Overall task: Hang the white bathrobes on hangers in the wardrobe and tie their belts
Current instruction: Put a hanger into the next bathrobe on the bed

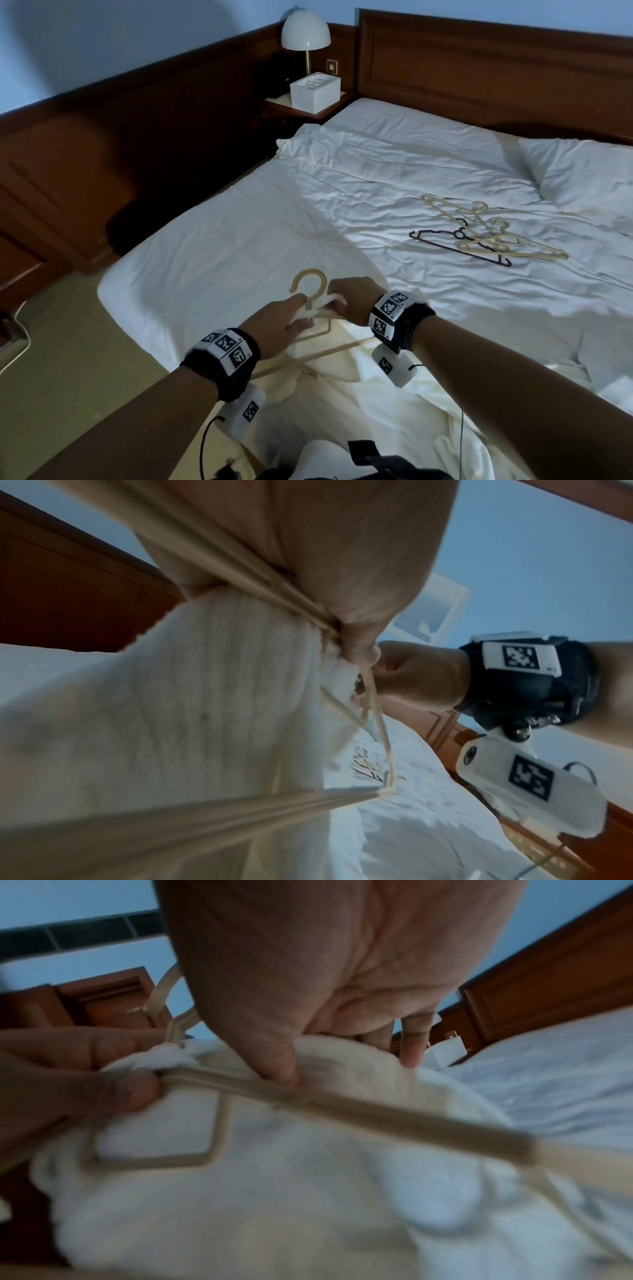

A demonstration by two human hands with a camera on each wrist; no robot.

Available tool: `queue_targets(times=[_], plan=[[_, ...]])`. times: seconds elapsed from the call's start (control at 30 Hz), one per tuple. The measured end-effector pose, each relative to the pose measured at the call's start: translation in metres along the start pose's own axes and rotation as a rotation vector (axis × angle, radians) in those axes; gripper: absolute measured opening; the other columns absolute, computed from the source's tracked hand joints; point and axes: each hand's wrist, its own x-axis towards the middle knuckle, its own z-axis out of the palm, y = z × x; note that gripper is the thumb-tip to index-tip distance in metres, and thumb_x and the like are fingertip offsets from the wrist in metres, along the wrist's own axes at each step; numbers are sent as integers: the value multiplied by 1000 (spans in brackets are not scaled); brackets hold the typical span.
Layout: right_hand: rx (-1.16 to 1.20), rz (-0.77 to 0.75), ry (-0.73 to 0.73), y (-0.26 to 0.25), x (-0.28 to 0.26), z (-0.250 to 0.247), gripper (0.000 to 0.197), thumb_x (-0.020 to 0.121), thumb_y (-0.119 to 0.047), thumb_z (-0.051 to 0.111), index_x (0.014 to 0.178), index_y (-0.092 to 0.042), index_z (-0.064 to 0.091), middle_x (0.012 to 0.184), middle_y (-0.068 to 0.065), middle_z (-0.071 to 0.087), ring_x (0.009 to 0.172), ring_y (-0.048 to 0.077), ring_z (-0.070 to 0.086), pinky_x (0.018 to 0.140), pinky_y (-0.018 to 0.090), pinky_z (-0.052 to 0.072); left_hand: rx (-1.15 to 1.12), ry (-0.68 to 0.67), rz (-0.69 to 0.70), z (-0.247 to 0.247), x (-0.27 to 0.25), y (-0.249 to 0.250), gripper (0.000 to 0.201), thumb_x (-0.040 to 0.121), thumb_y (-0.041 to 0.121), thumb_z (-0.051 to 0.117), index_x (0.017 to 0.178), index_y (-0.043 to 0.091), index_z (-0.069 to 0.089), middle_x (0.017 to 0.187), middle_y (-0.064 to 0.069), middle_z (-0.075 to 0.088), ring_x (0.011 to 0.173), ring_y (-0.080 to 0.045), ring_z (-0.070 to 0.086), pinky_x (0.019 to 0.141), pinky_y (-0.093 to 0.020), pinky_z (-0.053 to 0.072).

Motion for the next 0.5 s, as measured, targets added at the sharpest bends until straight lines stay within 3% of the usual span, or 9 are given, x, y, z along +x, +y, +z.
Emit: queue_targets(times=[0.07,0.2,0.3,0.37,0.43,0.5], plan=[[-92,-6,51,7,-2,-11,19,92,-32,53,108,-21,50,97,0,68,83,26,59,91,34,42,3,76,-39,-10,-7,-11,27,99,40,47,113,18,45,86,-6,64,77,-22,60,71,-36,48],[-92,170,12,11,-4,-30,28,88,-19,56,110,-25,40,94,2,65,76,25,58,71,34,47,19,302,-83,-21,-21,-31,19,99,33,48,113,20,47,86,-6,66,82,-28,65,67,-32,48],[61,180,107,-27,-4,-25,29,87,-19,57,107,-22,36,83,4,58,70,28,57,62,34,45,-55,477,-197,-30,-23,-40,24,99,32,48,120,21,49,93,-6,66,89,-27,64,71,-30,47],[195,127,60,-71,-5,-8,31,86,-18,56,107,-19,34,81,6,55,68,28,53,61,35,42,-151,550,-244,-40,-25,-50,23,99,29,50,120,22,50,88,-2,62,90,-27,64,72,-28,45],[322,64,-102,-118,-2,10,32,86,-19,54,110,-19,31,80,6,55,71,30,55,64,37,44,-194,572,-221,-52,-30,-61,24,97,22,52,121,24,51,86,2,60,91,-26,64,73,-27,45],[397,1,-74,-152,14,14,41,89,-31,56,121,-20,33,87,3,57,78,26,59,72,40,50,-217,614,-148,-75,-39,-75,27,96,19,53,122,25,53,92,0,64,93,-24,64,77,-27,47]])
